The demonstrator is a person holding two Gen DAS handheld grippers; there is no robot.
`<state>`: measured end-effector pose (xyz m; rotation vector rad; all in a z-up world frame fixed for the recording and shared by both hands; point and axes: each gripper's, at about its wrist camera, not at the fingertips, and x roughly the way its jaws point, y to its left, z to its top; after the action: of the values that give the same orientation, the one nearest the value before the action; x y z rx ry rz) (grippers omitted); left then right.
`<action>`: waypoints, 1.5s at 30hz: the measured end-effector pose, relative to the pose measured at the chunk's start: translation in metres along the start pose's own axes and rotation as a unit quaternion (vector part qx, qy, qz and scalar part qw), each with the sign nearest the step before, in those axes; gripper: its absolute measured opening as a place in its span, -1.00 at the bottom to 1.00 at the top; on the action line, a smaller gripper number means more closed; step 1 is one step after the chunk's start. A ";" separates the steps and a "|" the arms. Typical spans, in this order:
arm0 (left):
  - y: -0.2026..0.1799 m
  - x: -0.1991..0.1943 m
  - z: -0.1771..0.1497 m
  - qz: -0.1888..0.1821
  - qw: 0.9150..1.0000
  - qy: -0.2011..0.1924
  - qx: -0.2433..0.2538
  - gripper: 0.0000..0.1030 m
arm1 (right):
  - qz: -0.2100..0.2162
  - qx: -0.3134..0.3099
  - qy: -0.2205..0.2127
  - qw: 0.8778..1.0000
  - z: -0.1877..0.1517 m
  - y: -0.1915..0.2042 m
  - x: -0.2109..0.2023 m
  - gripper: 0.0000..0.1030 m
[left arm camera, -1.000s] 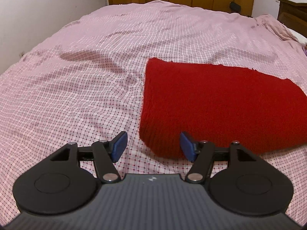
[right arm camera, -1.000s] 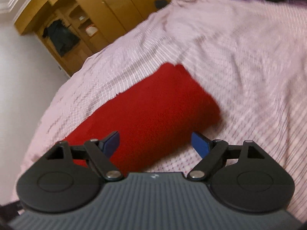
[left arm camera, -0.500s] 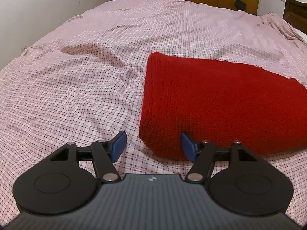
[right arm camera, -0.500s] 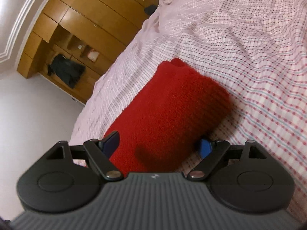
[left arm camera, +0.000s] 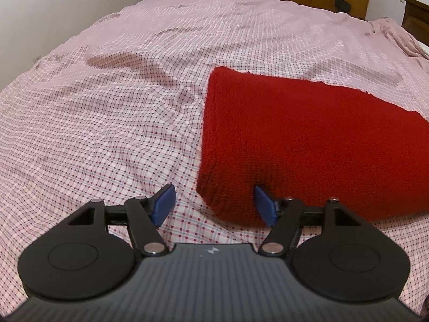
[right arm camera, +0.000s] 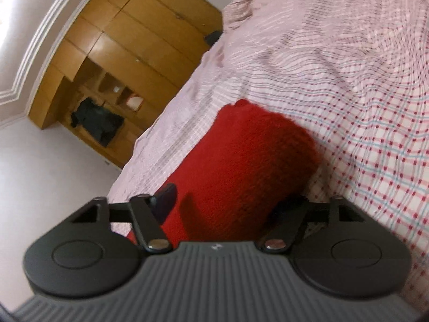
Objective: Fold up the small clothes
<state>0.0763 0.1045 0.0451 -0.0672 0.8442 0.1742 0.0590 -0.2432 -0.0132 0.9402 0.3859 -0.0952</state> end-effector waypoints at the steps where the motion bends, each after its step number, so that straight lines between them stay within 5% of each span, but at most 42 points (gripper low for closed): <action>1: 0.000 0.001 0.000 0.000 1.000 0.000 -0.001 0.41 | -0.002 -0.001 0.000 1.000 0.001 0.000 0.002 0.10; 7: 0.004 -0.004 0.000 -0.011 1.000 -0.005 -0.009 0.41 | -0.002 -0.019 0.001 1.000 0.003 0.004 0.001 -0.32; 23: 0.031 -0.018 0.016 -0.008 1.000 -0.028 0.002 0.41 | -0.020 -0.172 -0.024 0.985 0.010 0.077 -0.011 -0.38; 32: 0.043 -0.021 0.033 0.003 0.999 -0.032 0.025 0.41 | 0.001 -0.281 -0.043 0.959 0.000 0.132 -0.014 -0.39; 39: 0.061 -0.025 0.033 -0.002 0.999 -0.035 0.007 0.41 | 0.030 -0.383 -0.041 0.923 -0.026 0.181 -0.006 -0.39; 45: 0.081 -0.024 0.028 0.002 0.999 -0.032 -0.013 0.41 | 0.048 -0.452 0.002 0.891 -0.065 0.207 0.014 -0.39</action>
<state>0.0667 0.1851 0.0825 -0.0836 0.7789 0.1911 0.1041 -0.0673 0.1066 0.0311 0.3319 0.1726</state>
